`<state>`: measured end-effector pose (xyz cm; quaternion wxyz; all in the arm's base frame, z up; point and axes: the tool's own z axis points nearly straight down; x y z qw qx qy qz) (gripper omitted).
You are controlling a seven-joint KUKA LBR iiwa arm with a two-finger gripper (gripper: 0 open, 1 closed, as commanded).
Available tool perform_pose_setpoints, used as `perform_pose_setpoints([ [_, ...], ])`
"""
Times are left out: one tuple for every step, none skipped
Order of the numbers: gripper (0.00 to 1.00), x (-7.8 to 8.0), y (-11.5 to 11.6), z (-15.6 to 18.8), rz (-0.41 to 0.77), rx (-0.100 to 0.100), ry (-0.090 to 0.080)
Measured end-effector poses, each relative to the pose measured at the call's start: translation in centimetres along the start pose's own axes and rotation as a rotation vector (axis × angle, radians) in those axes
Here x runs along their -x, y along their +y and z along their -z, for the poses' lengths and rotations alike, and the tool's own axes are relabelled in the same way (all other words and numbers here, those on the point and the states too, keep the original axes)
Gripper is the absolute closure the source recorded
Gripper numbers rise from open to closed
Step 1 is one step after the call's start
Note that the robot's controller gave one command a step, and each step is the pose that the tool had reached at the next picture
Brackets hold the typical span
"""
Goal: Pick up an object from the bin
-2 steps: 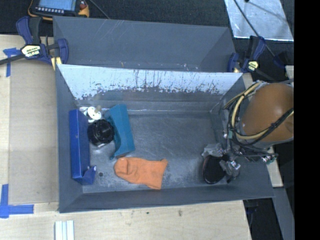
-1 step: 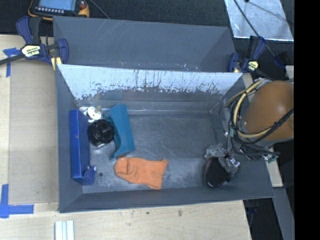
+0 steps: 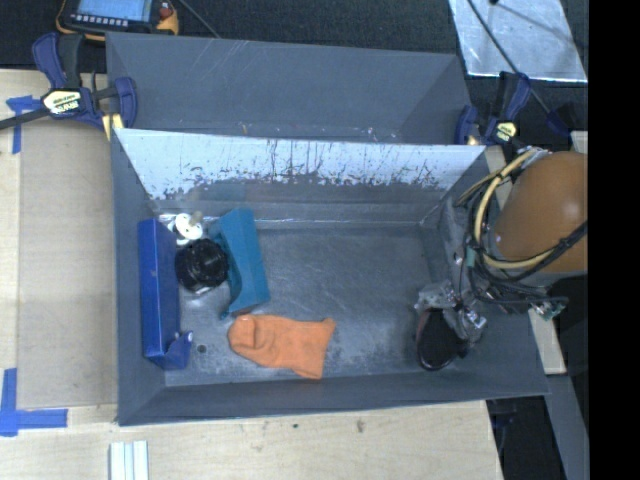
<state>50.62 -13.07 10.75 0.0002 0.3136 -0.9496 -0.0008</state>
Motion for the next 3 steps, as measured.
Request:
perform_pose_setpoints([
  [1.00,0.11,-0.18,0.98,-0.001,-0.007,-0.005],
  [1.00,0.11,-0.16,1.23,-0.001,-0.006,-0.005],
  [1.00,0.01,0.01,1.88,-0.002,0.002,0.001],
])
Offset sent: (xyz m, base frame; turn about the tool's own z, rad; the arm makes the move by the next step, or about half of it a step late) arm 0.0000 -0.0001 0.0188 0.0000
